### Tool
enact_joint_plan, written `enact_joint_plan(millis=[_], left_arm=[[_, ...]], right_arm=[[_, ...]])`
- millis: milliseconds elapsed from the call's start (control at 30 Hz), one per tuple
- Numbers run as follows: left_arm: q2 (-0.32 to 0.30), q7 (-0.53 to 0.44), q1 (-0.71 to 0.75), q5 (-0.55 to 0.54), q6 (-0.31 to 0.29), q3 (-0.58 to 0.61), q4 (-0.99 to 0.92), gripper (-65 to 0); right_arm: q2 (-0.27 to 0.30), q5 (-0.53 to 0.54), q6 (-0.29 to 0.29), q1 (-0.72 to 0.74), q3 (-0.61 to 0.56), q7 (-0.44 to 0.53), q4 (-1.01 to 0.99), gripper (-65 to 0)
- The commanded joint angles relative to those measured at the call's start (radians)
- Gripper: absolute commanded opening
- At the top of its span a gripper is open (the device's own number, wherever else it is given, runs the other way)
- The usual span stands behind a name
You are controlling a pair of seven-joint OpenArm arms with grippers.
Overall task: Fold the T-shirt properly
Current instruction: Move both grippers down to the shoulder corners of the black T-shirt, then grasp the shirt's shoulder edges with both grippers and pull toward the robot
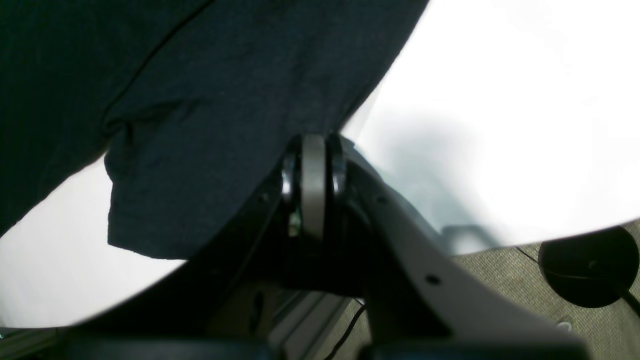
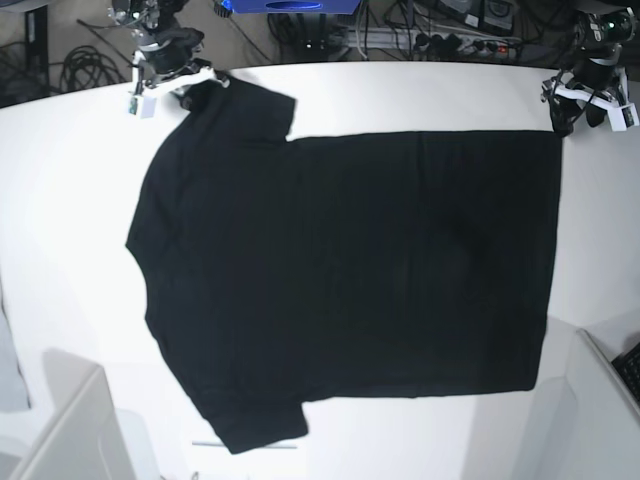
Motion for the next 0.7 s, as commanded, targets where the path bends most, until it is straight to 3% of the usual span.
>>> enact_joint_plan(millis=[0,200,667], left_arm=[[-0.011,-0.02,-0.008,-0.01,-0.006,-0.007,-0.006,-23.9],[-0.011,-0.019,-0.069,-0.01,-0.006,0.006,-0.112,-23.9],[-0.016,-0.019,-0.14,-0.01,-0.003,0.12,-0.235,-25.3]], right_arm=[[-0.001,-0.008,-0.004,-0.019,-0.002,-0.046,-0.001,-65.0],[-0.001,-0.008,-0.004,-0.014,-0.003,-0.089,-0.001,-65.0],[-0.001,-0.008,-0.004,-0.017,-0.002,-0.089,0.001,-65.0]])
